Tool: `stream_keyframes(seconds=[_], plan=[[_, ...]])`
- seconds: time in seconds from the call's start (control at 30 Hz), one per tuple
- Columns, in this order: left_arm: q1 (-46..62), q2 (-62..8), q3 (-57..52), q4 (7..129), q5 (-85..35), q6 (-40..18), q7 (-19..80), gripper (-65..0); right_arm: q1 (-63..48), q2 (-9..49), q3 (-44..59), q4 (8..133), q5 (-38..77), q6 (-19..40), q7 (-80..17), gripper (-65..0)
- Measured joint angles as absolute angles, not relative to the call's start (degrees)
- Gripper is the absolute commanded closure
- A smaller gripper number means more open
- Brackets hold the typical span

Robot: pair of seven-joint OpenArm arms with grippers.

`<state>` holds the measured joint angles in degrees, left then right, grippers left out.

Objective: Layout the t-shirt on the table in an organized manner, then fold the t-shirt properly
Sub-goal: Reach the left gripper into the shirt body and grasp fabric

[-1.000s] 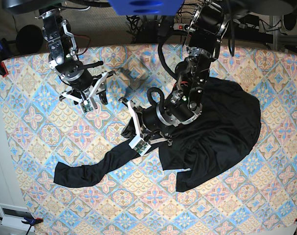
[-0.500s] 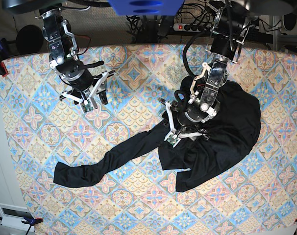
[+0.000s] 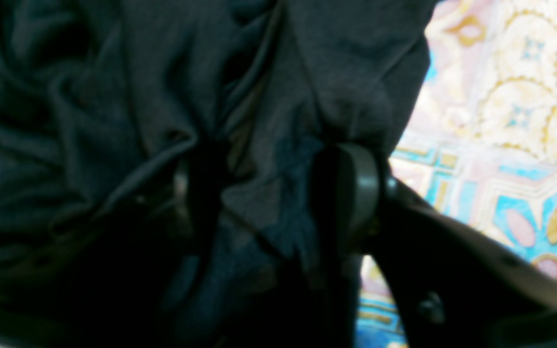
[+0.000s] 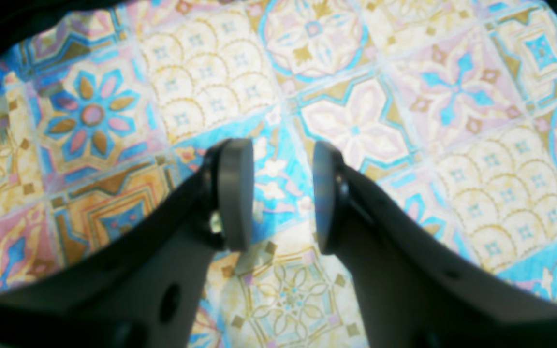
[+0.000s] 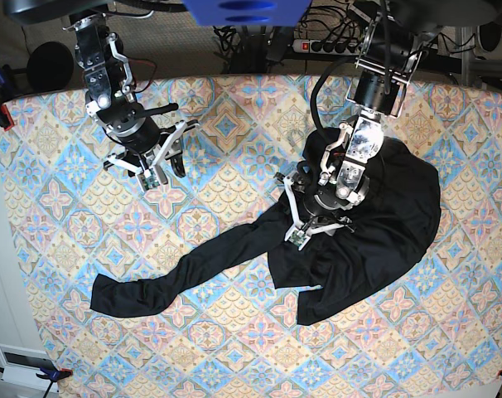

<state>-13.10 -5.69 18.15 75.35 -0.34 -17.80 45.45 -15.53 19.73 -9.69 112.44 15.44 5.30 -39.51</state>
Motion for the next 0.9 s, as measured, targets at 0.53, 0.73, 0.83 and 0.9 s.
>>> stream_keyframes(seconds=[0.53, 0.73, 0.83, 0.9], plan=[[-32.5, 8.9, 18.9, 70.0, -1.1, -18.1, 44.1, 0.0, -16.2, 19.8, -9.8, 112.5, 15.4, 5.1, -39.6, -19.7], [-42.6, 8.3, 18.8, 55.4, -0.6, -8.6, 34.5, -0.3, -18.4, 19.8, -9.8, 112.5, 15.3, 5.1, -40.0, -19.7], [-47.4, 8.3, 18.8, 48.5, -0.8, -5.0, 29.5, -1.5, -18.2, 19.7, -9.8, 112.5, 15.3, 5.0, -39.5, -19.7], [-50.1, 8.6, 18.8, 44.9, -1.1, -1.1, 28.0, -7.3, -18.5, 19.7, -9.8, 112.5, 15.3, 5.0, -39.7, -19.7]])
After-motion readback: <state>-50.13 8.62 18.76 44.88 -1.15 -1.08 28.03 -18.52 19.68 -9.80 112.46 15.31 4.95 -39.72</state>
